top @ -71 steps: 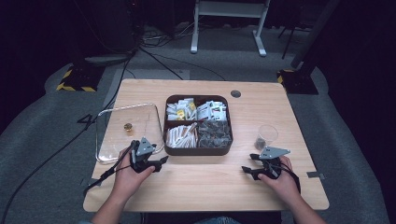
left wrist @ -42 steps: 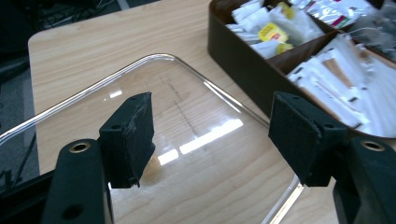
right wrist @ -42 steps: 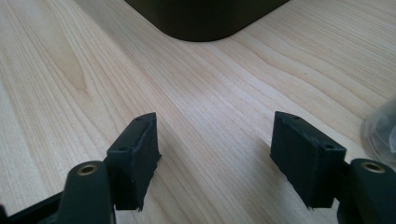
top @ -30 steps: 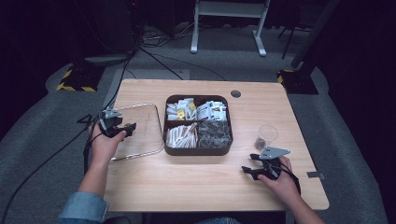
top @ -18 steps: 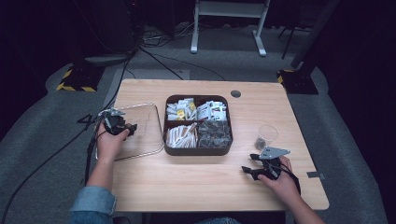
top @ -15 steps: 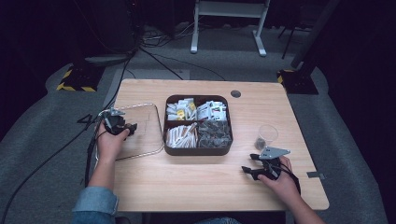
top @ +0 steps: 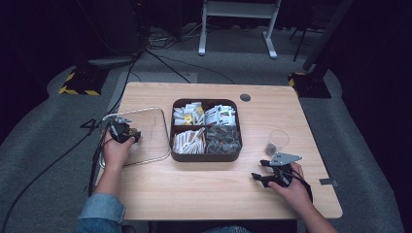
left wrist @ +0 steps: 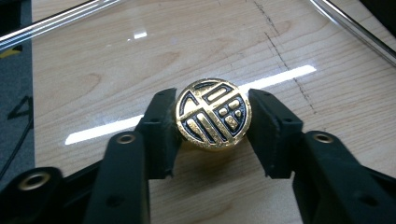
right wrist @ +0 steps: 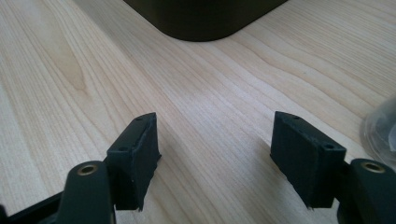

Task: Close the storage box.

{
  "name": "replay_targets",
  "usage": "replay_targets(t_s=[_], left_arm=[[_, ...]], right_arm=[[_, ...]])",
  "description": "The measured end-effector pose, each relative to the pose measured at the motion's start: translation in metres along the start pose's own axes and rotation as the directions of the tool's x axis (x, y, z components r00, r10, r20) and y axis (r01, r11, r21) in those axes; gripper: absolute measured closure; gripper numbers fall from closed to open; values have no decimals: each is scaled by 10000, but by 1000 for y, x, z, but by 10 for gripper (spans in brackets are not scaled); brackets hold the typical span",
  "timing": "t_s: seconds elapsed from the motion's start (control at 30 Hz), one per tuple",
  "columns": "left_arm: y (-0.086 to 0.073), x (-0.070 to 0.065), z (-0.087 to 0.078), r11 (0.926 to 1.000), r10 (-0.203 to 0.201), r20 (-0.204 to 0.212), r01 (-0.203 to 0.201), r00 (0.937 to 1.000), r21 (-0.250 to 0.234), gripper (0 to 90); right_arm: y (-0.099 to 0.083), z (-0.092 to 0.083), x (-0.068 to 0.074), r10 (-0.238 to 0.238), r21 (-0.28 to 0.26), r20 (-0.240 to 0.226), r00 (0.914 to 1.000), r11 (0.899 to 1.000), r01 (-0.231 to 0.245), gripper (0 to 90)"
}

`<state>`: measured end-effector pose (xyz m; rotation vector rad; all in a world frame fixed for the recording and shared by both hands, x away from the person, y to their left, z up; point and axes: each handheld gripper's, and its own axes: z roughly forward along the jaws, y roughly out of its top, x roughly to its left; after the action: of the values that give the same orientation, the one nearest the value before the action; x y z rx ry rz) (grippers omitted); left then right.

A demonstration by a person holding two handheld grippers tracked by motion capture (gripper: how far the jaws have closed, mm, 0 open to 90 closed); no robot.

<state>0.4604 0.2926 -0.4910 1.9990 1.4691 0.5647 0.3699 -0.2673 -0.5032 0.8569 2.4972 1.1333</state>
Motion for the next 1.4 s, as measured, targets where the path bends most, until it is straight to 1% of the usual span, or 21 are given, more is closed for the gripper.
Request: replay_targets(t_s=[0.13,0.27,0.3,0.4,0.47,0.53,0.57,0.6,0.7,0.77,0.87,1.0,1.1,1.17,1.23,1.27,1.3,1.4], left_arm=[[0,0,0,9997,242,38,-242,9997,-49,580],[0,0,0,9996,282,41,-282,9996,-29,583],[0,0,-1,9994,336,14,-336,9994,-10,583],[1,1,-2,9994,333,53,-334,9994,96,583],[1,0,-6,9991,404,-89,-403,9991,106,583],[3,0,-12,9982,587,-225,-585,9980,102,584],[4,0,-15,9985,542,-251,-541,9982,21,584],[5,1,-18,9989,455,-191,-457,9988,-101,584],[7,5,-26,9995,112,119,-108,9999,-311,584],[9,7,-32,9993,-14,310,26,9995,-385,584],[11,8,-41,9985,-80,443,104,9990,-545,584],[13,10,-52,9956,-129,448,170,9989,-917,584],[16,8,-62,9921,-88,382,135,9992,-1247,584],[19,7,-68,9897,-87,430,147,9990,-1421,584],[23,4,-76,9883,4,423,60,9991,-1523,584],[24,3,-79,9863,24,407,44,9992,-1648,584],[26,2,-82,9846,10,480,74,9988,-1747,584],[30,-1,-88,9851,-11,654,124,9979,-1715,584]], right_arm=[[0,0,0,-4,6,-2,10000,10000,4,324],[0,0,0,0,4,14,10000,10000,0,325],[0,0,0,4,-3,25,10000,10000,-4,325],[0,0,0,6,-2,26,10000,10000,-6,325],[0,0,0,7,-2,27,10000,10000,-7,325],[0,0,0,11,-3,41,10000,10000,-11,324],[0,0,1,22,-5,57,10000,10000,-22,324],[0,0,1,29,-4,67,10000,10000,-29,324],[0,0,1,49,-4,78,10000,10000,-49,324],[0,0,1,50,-4,83,10000,10000,-50,324],[0,0,1,52,-6,84,10000,10000,-52,324],[0,0,1,52,-4,86,9999,10000,-52,324],[0,0,1,53,-5,86,9999,10000,-53,324],[0,0,1,55,-5,85,9999,10000,-55,324],[0,0,1,56,-5,83,9999,10000,-56,324],[0,0,1,54,-5,85,9999,10000,-54,324],[0,0,1,54,-5,85,9999,10000,-54,324],[0,0,1,56,-5,82,10000,10000,-56,324]])
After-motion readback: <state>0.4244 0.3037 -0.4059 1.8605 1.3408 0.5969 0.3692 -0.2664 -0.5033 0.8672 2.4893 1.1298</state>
